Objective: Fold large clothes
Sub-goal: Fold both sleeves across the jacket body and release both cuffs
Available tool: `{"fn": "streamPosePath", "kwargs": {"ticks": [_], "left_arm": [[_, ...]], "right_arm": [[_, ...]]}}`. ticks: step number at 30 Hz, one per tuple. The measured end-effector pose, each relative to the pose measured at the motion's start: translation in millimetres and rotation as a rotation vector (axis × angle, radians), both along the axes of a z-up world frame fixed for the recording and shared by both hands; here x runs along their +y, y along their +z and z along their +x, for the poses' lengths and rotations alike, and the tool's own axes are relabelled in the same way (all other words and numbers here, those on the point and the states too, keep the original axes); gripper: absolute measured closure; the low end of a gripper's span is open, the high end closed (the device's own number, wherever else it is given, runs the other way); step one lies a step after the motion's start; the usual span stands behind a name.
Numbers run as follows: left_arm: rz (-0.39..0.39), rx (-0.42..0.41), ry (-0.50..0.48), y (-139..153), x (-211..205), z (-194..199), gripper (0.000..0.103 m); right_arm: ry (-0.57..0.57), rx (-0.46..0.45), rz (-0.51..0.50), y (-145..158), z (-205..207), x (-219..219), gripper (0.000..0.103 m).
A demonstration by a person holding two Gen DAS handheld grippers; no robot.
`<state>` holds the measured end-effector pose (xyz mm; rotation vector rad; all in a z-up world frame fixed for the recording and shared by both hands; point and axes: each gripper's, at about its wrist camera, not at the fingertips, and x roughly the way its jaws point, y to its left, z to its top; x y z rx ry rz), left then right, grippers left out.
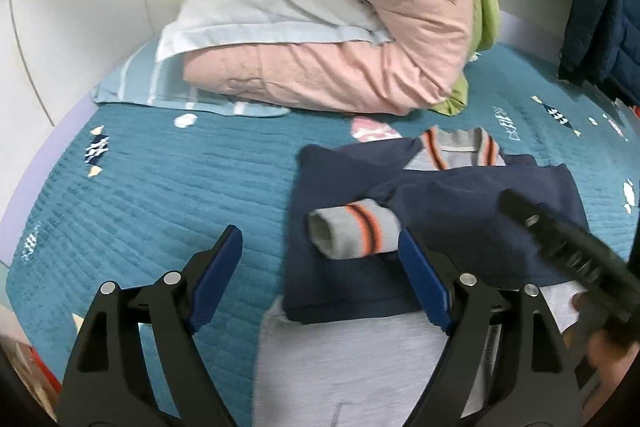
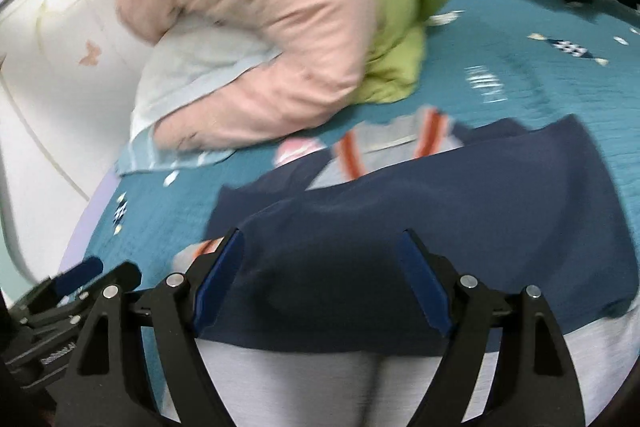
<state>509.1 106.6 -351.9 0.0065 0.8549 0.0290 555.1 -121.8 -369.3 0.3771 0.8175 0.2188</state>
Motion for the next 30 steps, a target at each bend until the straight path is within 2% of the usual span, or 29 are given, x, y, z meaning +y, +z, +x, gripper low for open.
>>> {"fn": "streamPosePath", "kwargs": {"ticks": [6, 9, 14, 17, 19, 23, 28, 30], "left_arm": [[-0.007, 0.024, -0.043, -14.0, -36.9, 12.3, 0.022], [0.008, 0.043, -0.062, -26.2, -52.4, 20.5, 0.022], [0.065, 0.119, -0.077, -64.2, -65.6, 38.1, 0.022], [0.089, 0.202, -0.081, -96.2, -66.9, 50.3, 0.022], [0.092, 0.218, -0.083, -109.4, -65.5, 53.9, 0.018], [0.079, 0.209, -0.106, -104.6, -59.3, 56.8, 0.016], [-0.005, 0.107, -0.134, -60.6, -31.2, 61.3, 0.014], [-0.018, 0.108, -0.122, -51.1, -16.4, 78.9, 0.014]], "right_arm": [[-0.098, 0.052, -0.034, -0.2, 1.6, -70.8, 0.027], [-0.119, 0.1, -0.05, -14.4, 4.9, -97.5, 0.027], [-0.152, 0.21, -0.079, -53.3, 12.5, -128.9, 0.028], [-0.154, 0.204, -0.079, -64.6, 10.8, -140.5, 0.028], [-0.139, 0.204, -0.085, -66.3, 12.0, -139.9, 0.028], [-0.121, 0.226, -0.103, -61.6, 15.2, -136.4, 0.027], [-0.114, 0.18, -0.05, -33.5, 16.1, -147.7, 0.027], [-0.116, 0.184, -0.051, -25.5, 26.8, -155.9, 0.027]]}}
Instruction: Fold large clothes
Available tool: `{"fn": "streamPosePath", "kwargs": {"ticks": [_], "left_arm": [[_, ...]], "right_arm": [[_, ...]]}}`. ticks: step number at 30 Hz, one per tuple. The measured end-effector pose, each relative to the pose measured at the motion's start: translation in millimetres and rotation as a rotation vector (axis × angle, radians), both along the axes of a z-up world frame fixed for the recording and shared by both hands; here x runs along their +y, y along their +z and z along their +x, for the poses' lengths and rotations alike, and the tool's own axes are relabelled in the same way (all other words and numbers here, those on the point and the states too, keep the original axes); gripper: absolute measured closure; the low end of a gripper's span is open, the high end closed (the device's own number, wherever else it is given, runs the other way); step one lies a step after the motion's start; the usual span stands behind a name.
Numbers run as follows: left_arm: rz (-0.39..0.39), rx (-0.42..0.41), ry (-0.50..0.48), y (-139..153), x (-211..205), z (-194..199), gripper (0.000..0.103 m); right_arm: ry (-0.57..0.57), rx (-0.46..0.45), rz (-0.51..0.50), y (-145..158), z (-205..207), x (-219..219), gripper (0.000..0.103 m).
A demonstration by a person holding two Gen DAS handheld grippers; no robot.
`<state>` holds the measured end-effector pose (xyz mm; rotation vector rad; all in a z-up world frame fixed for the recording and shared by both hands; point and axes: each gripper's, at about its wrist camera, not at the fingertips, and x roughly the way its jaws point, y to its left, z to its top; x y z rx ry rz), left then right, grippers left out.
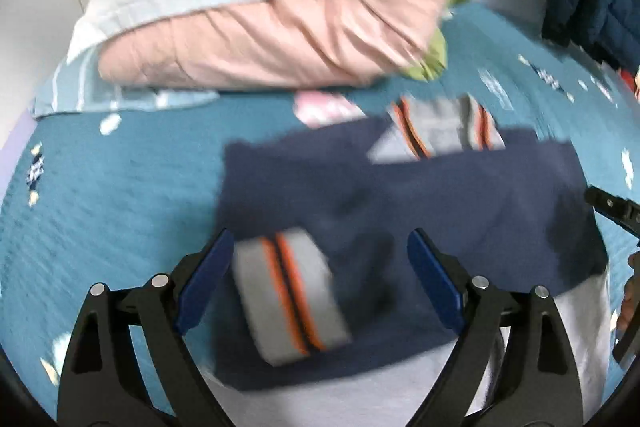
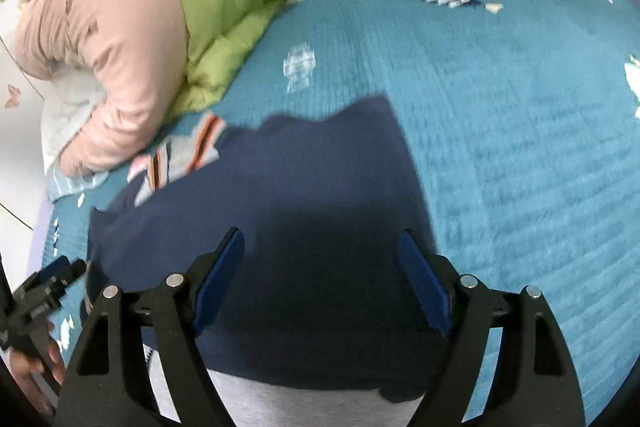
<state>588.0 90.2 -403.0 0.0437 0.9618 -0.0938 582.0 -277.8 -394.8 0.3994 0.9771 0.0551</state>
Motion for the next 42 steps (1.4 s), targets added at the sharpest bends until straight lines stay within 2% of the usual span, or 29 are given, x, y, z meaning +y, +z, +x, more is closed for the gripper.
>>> {"fn": "streamPosePath", "kwargs": {"ticks": [3, 5, 8, 12, 16, 17, 18, 19, 20, 21, 22, 23, 24, 25, 27, 33, 37, 42], "left_arm": [[-0.026, 0.047, 0.055, -2.5, 24.4, 37.7, 0.014], [-0.019, 0.088, 0.085, -11.4, 33.8, 61.4, 0.014], [-0.057, 0.154, 0.101, -27.7, 40.5, 88.6, 0.014], [-0.038, 0.21, 0.092, -47.6, 35.8, 107.0, 0.014], [-0.048, 0.254, 0.089, -64.0, 30.9, 117.1, 0.015], [-0.043, 0.257, 0.088, -66.8, 29.9, 118.6, 0.018], [-0.039, 0.254, 0.084, -68.2, 28.5, 119.7, 0.019], [-0.034, 0.247, 0.083, -67.7, 27.4, 120.3, 0.025], [-0.027, 0.245, 0.084, -66.0, 26.7, 121.2, 0.032], [-0.023, 0.243, 0.085, -64.7, 26.1, 121.1, 0.037], [-0.017, 0.239, 0.089, -62.6, 25.5, 121.3, 0.053], [-0.018, 0.233, 0.086, -60.1, 25.0, 121.2, 0.077], [-0.034, 0.233, 0.074, -58.0, 24.7, 120.5, 0.087], [-0.054, 0.229, 0.063, -54.7, 25.0, 118.8, 0.092], [-0.06, 0.19, 0.049, -43.9, 24.7, 112.8, 0.093], [-0.178, 0.093, -0.028, 9.1, 35.4, 68.3, 0.094], [-0.204, 0.041, -0.086, 43.3, 39.8, 17.4, 0.094], [-0.184, -0.002, -0.147, 71.1, 35.6, -65.8, 0.094]], "right_arm": [[-0.025, 0.038, 0.028, 0.6, 21.7, -18.0, 0.027], [-0.041, 0.056, 0.036, -3.3, 38.2, -27.7, 0.026], [-0.069, 0.107, 0.065, -12.3, 58.5, -40.1, 0.026], [-0.07, 0.173, 0.119, -29.7, 80.5, -48.7, 0.026], [-0.058, 0.17, 0.104, -33.7, 89.6, -49.0, 0.026], [-0.052, 0.165, 0.106, -33.7, 92.0, -48.1, 0.028], [-0.041, 0.162, 0.106, -33.4, 94.7, -46.9, 0.034], [-0.027, 0.162, 0.109, -33.4, 97.3, -45.3, 0.039], [-0.014, 0.158, 0.105, -32.3, 98.8, -43.3, 0.051], [-0.001, 0.163, 0.091, -31.7, 100.2, -41.1, 0.058], [0.017, 0.17, 0.088, -31.9, 100.7, -39.5, 0.062], [0.037, 0.167, 0.096, -31.5, 100.9, -38.1, 0.081], [0.063, 0.161, 0.13, -31.0, 100.1, -37.7, 0.097], [0.07, 0.146, 0.139, -27.2, 96.4, -36.6, 0.096], [0.1, 0.1, 0.108, -13.8, 87.4, -31.1, 0.097], [0.139, -0.03, 0.147, 38.3, 45.0, -29.4, 0.097], [0.178, -0.085, 0.133, 73.7, 4.6, -18.3, 0.097], [0.221, -0.138, 0.129, 116.1, -74.9, -15.0, 0.098]]}}
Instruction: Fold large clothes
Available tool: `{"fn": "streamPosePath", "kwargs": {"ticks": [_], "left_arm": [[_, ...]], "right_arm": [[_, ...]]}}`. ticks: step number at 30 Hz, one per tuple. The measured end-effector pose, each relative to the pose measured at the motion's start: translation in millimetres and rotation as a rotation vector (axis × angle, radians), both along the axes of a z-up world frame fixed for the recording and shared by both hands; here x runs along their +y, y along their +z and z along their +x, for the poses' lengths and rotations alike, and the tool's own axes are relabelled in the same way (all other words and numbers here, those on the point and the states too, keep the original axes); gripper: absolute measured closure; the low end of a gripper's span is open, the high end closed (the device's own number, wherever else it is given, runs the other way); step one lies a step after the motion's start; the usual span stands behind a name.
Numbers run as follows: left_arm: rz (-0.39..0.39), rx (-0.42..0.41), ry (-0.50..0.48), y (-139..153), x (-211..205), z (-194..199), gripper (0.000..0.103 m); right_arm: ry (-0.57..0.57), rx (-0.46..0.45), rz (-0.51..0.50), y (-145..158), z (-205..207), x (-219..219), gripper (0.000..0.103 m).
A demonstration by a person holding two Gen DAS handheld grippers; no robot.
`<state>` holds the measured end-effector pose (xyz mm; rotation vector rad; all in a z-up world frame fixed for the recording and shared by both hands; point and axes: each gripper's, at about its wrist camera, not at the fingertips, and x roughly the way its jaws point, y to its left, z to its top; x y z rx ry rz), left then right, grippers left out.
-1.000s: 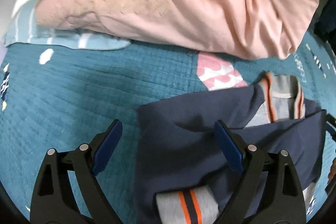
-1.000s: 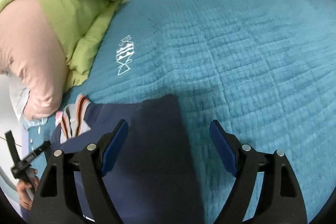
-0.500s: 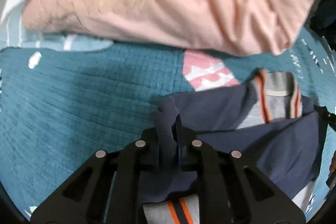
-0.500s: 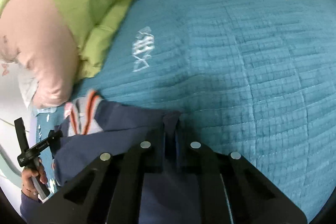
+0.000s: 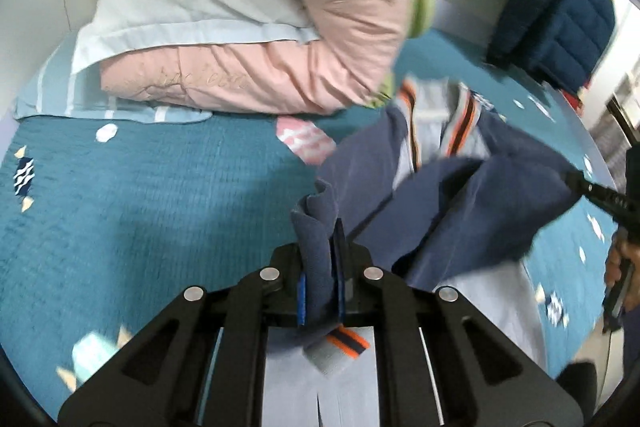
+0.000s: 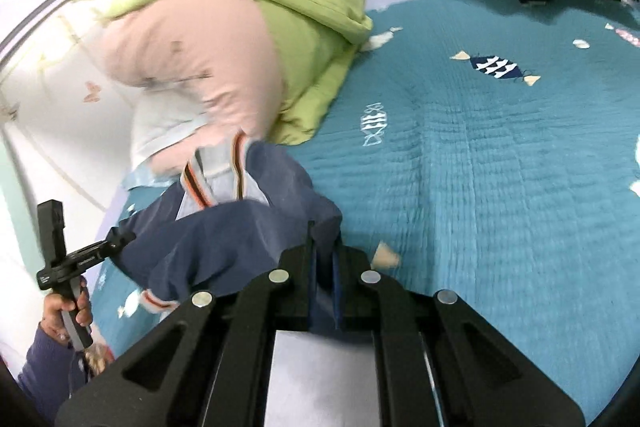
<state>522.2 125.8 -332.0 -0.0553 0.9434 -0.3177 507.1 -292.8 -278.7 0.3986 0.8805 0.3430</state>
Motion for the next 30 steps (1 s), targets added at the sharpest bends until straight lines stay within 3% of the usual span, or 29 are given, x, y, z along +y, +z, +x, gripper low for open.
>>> {"fn": "streamPosePath", "kwargs": {"ticks": [4, 8, 14, 19, 21, 25, 27, 29, 30], "left_arm": [[-0.012, -0.022, -0.019, 7.8, 10.3, -70.1, 0.094], [-0.041, 0.015, -0.025, -1.5, 17.9, -136.9, 0.094], [-0.021, 0.136, 0.015, -46.3, 29.8, -216.8, 0.094], [0.017, 0.249, 0.03, -87.1, 30.6, -239.9, 0.093], [0.042, 0.236, 0.032, -88.0, 29.7, -243.6, 0.093], [0.012, 0.218, 0.049, -67.3, 37.0, -252.3, 0.079], [0.022, 0.19, 0.063, -49.9, 42.8, -262.3, 0.071], [0.035, 0.117, 0.079, -25.8, 49.2, -276.3, 0.053], [0.041, 0.087, 0.083, -17.2, 49.8, -280.4, 0.052]], "right_arm": [[0.015, 0.0, -0.013, 15.7, -59.8, -4.5, 0.098], [0.031, 0.056, -0.038, 12.3, -126.1, -6.3, 0.098], [0.049, 0.256, -0.071, -44.5, -200.5, -8.0, 0.097], [0.009, 0.359, -0.087, -87.7, -219.6, -8.3, 0.095], [-0.008, 0.36, -0.067, -87.4, -219.7, -8.5, 0.094], [0.001, 0.361, -0.095, -72.4, -220.2, -6.0, 0.091], [-0.004, 0.355, -0.147, -60.1, -226.0, -5.6, 0.078], [-0.024, 0.339, -0.194, -44.7, -233.5, -4.3, 0.071], [-0.027, 0.311, -0.197, -33.8, -238.1, -3.5, 0.069]]}}
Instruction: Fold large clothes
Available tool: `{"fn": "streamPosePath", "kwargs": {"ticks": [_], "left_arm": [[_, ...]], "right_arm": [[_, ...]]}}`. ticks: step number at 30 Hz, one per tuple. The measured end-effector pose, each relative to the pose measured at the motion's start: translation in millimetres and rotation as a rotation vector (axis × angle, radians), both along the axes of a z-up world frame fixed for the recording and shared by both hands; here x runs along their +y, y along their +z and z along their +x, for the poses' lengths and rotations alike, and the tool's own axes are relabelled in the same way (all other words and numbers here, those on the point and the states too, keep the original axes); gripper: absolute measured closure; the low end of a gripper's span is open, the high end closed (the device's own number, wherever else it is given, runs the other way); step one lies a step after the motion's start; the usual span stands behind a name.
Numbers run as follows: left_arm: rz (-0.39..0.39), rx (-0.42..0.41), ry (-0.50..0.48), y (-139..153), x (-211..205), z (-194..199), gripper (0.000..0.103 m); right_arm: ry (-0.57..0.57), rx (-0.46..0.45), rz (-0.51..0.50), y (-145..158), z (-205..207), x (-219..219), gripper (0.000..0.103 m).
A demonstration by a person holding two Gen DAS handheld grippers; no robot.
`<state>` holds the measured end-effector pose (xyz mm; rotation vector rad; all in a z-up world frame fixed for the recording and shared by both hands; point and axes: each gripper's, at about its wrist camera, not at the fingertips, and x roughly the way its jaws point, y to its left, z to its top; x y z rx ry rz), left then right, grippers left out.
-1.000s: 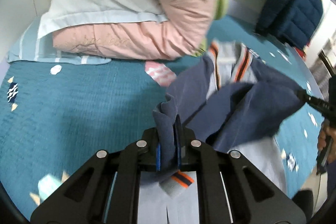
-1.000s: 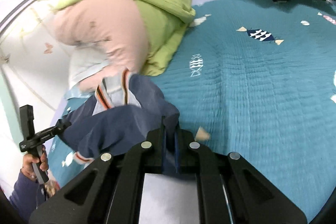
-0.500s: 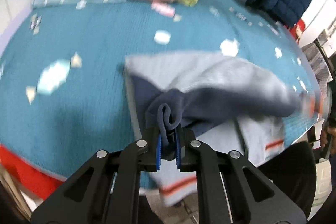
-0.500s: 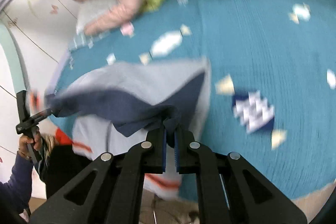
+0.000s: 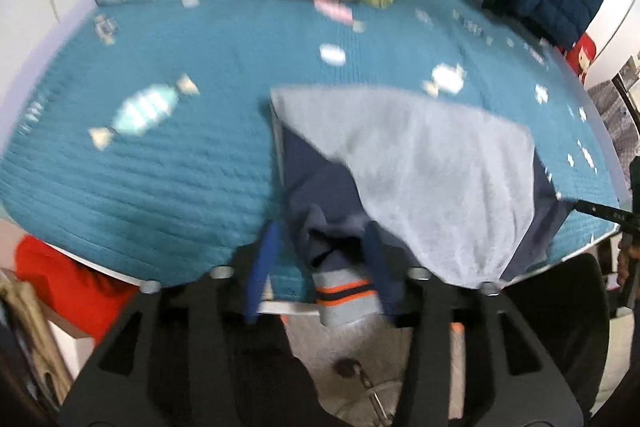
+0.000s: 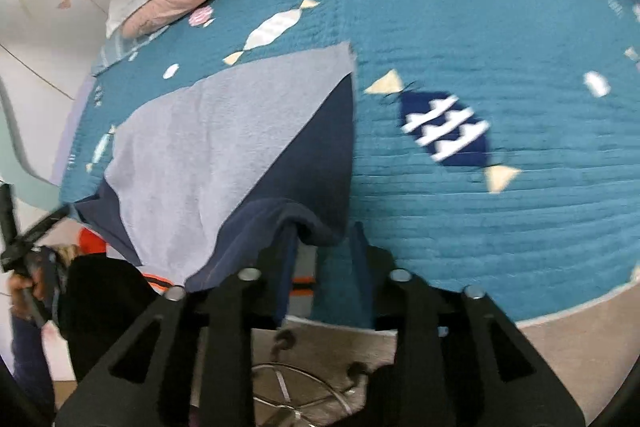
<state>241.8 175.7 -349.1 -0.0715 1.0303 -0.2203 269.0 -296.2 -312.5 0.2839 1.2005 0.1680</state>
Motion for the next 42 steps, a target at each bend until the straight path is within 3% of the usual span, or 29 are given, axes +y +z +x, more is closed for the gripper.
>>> {"fn": "streamPosePath", "kwargs": {"ticks": [4, 5, 6, 11, 15, 16, 18, 23, 26, 29, 32, 36, 37, 39, 42], "left_arm": [[-0.012, -0.108, 0.02, 34.2, -10.8, -0.9, 0.049], [-0.016, -0.119, 0.01, 35.2, -19.5, 4.1, 0.037], [-0.01, -0.115, 0.007, 32.4, -26.0, 8.3, 0.03], [0.101, 0.008, 0.038, -21.5, -63.3, 36.4, 0.027], [0.167, 0.232, 0.112, -91.3, -65.7, 38.4, 0.027], [0.155, 0.247, 0.118, -102.5, -63.1, 33.0, 0.028], [0.126, 0.196, 0.127, -106.3, -58.9, 22.4, 0.027], [0.091, 0.216, 0.129, -105.6, -55.0, 27.3, 0.025], [0.04, 0.218, 0.146, -97.9, -48.0, 29.0, 0.024], [-0.042, 0.19, 0.173, -83.9, -38.3, 29.2, 0.024], [-0.08, 0.158, 0.203, -71.8, -32.7, 33.7, 0.018], [-0.089, 0.157, 0.244, -70.6, -21.7, 40.5, 0.017], [-0.101, 0.166, 0.255, -73.1, -16.2, 41.8, 0.017], [-0.121, 0.181, 0.287, -77.7, -7.7, 41.5, 0.017], [-0.139, 0.214, 0.308, -86.3, 3.4, 39.6, 0.016]], "right_arm": [[-0.009, -0.062, 0.042, 24.4, -3.7, 2.5, 0.066], [-0.014, -0.068, 0.061, 24.2, 1.0, 6.8, 0.066], [-0.019, -0.069, 0.064, 20.1, 8.1, 15.9, 0.066], [-0.036, 0.013, 0.068, -28.5, 32.5, 47.5, 0.066], [-0.07, 0.138, 0.018, -78.0, 20.0, 47.7, 0.071], [-0.081, 0.151, 0.027, -84.1, 15.1, 45.8, 0.072], [-0.101, 0.158, 0.037, -93.5, 6.5, 40.5, 0.081], [-0.102, 0.167, 0.017, -95.1, 10.5, 43.6, 0.081], [-0.114, 0.18, 0.017, -83.6, 12.6, 44.3, 0.081], [-0.106, 0.108, 0.029, -56.6, 21.2, 60.6, 0.077], [-0.051, 0.039, 0.084, -35.5, 45.1, 89.3, 0.076], [0.01, -0.002, 0.143, -30.2, 92.2, 131.7, 0.079], [0.012, 0.004, 0.154, -33.1, 108.2, 143.2, 0.079], [0.012, 0.024, 0.183, -42.3, 140.5, 159.7, 0.093], [-0.023, 0.114, 0.19, -67.4, 169.7, 170.5, 0.096]]}}
